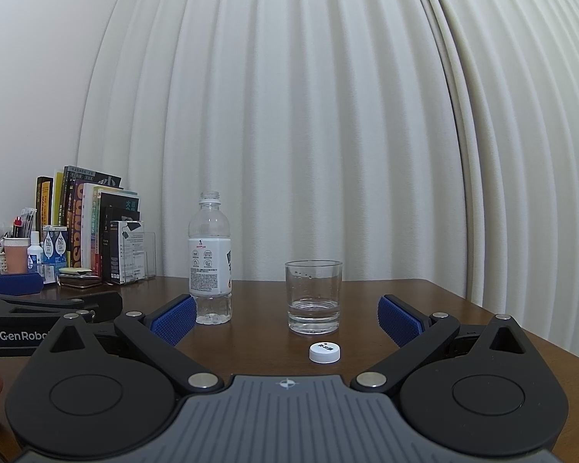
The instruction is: Unscrew bottle cap and pour
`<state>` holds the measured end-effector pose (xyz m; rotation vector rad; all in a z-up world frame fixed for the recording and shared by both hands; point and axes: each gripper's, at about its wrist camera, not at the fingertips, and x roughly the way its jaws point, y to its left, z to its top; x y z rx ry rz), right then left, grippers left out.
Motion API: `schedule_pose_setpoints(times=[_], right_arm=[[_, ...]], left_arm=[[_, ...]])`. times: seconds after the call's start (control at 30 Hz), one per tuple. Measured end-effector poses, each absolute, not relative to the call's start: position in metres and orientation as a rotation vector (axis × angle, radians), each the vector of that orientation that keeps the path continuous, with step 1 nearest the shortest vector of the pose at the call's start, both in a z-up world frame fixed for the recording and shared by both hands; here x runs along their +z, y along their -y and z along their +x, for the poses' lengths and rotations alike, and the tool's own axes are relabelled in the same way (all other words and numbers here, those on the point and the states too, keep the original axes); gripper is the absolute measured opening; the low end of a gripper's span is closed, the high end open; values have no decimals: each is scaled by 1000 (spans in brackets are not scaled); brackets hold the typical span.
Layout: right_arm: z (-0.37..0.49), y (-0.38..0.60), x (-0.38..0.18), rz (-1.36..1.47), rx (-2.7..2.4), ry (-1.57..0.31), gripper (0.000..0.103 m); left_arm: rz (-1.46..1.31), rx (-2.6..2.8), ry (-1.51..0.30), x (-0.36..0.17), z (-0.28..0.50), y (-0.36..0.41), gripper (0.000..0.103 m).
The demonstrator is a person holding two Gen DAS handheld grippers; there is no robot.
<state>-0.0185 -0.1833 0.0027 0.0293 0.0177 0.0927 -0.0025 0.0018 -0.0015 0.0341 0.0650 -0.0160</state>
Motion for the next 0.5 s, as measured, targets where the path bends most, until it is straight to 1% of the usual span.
schedule_pose_setpoints(times=[0.4,0.5], right_arm=[[-13,185,7,34,93,-33,103],[-7,188,10,27,94,-79,103]], left_arm=[[31,-16,-67,-1,-1,-2,103],[20,-18,-70,-1,-1,-3,103]])
